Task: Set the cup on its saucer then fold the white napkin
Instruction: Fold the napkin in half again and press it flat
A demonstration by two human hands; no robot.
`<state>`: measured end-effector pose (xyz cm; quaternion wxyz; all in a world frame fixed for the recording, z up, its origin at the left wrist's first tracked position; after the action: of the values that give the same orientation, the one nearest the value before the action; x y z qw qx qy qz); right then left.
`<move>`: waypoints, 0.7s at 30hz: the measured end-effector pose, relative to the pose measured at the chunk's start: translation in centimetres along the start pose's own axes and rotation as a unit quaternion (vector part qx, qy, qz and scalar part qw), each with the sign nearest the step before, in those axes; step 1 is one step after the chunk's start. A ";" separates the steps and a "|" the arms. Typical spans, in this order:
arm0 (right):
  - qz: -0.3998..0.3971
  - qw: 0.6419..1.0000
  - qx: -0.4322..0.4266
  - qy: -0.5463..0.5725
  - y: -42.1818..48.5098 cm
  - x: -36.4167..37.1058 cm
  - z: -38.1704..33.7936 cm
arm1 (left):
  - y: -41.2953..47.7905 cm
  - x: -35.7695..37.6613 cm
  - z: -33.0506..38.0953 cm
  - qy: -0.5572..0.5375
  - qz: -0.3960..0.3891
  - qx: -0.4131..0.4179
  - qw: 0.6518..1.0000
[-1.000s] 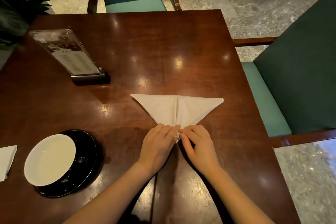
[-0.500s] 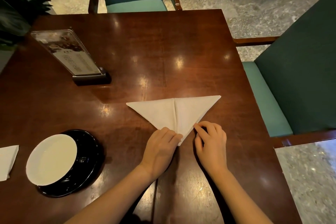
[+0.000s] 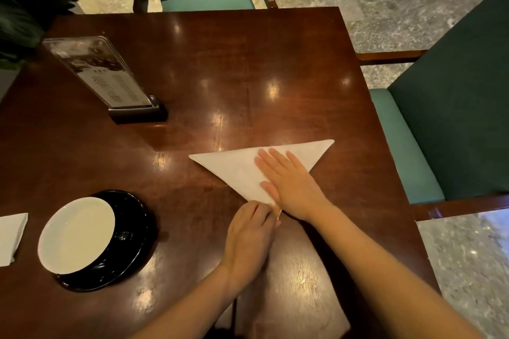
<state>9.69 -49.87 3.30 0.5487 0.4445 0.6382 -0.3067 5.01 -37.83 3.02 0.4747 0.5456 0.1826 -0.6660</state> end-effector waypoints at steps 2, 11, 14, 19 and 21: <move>-0.072 0.997 -0.003 -0.021 -0.3 1.0 1.8 | 0.0 0.1 -0.1 0.018 0.006 0.008 1.000; -0.118 0.981 0.150 -0.044 -3.4 -1.4 10.5 | 0.6 -0.3 -0.6 0.050 0.015 0.012 0.999; -0.091 0.982 0.163 -0.029 -4.1 -1.2 9.9 | 1.1 -0.7 -1.7 0.020 0.029 0.012 0.999; -0.075 0.987 0.132 -0.051 -5.9 -0.9 7.5 | 1.9 -2.2 -5.6 0.011 0.055 0.027 0.998; -0.079 0.988 0.108 -0.076 -6.7 -0.9 5.7 | 2.2 -2.5 -7.4 0.025 0.060 0.017 0.998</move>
<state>6.06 -57.86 2.37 0.5183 0.4249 0.5911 -0.4489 10.85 -32.20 3.38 0.5000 0.5801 0.1501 -0.6253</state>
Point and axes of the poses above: each hand's wrist, its own y-axis towards the middle knuckle, its own x-axis out of the palm, z = x × y, the point moved 4 cm from there along y, towards the middle knuckle, and after that the axes turned 14 degrees about -x, right-handed, at the moved point
